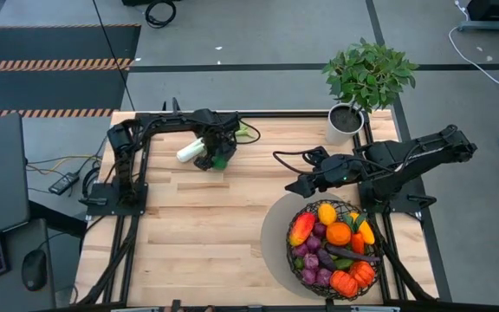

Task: Build produce basket
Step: Put the green lime into the black basket

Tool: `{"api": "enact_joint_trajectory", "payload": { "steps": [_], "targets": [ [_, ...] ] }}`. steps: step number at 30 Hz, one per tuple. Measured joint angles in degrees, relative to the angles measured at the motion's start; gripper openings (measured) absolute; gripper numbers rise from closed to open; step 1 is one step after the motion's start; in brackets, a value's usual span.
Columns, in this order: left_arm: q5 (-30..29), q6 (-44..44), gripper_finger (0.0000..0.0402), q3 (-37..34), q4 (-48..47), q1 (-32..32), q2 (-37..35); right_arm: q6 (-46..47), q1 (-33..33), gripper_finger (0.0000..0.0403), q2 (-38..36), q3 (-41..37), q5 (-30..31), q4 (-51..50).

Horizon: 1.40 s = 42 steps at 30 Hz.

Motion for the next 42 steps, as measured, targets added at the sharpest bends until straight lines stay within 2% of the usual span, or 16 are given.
{"api": "enact_joint_trajectory", "payload": {
  "steps": [4, 7, 15, 20, 23, 30, 36, 39, 42],
  "targets": [
    [-0.1, -5.7, 0.0369, 0.1, 0.1, 0.0, -0.1, -0.1, 0.0, 0.0363, 0.0, 0.0, -0.1, 0.0],
    [-0.8, -9.1, 0.0351, 0.1, 0.1, -0.4, -0.1, -0.5, 0.0, 0.0363, 0.0, 0.0, 0.0, 0.0],
    [-1.7, -18.9, 0.0241, 0.2, -1.1, -3.7, -0.1, -3.1, 0.0, 0.0363, 0.0, 0.0, 1.4, 0.0],
    [-2.2, -23.4, 0.0241, 0.2, -2.1, -6.3, -0.2, -3.7, 0.0, 0.0363, 0.0, 0.0, 1.3, -0.4],
    [-4.0, -27.7, 0.0241, 1.2, -4.5, -7.8, -0.6, -3.5, 0.0, 0.0363, -0.2, 0.0, -1.5, -2.1],
    [-4.5, -35.2, 0.0246, 8.8, -8.8, -10.1, -3.9, -1.7, 0.1, 0.0356, -2.4, 0.0, -6.0, -11.3],
    [3.8, -44.1, 0.0240, 17.3, -7.0, -12.5, -7.8, -1.7, 0.1, 0.0349, -5.9, 0.0, -6.4, -15.2],
    [8.0, -49.1, 0.0245, 21.9, -2.9, -14.6, -8.5, -1.7, 0.1, 0.0348, -8.2, 0.0, -6.4, -16.0],
    [9.2, -52.4, 0.0247, 25.7, 2.3, -17.6, -8.5, -1.7, 0.1, 0.0348, -10.4, 0.0, -5.8, -16.7]
  ]
}}
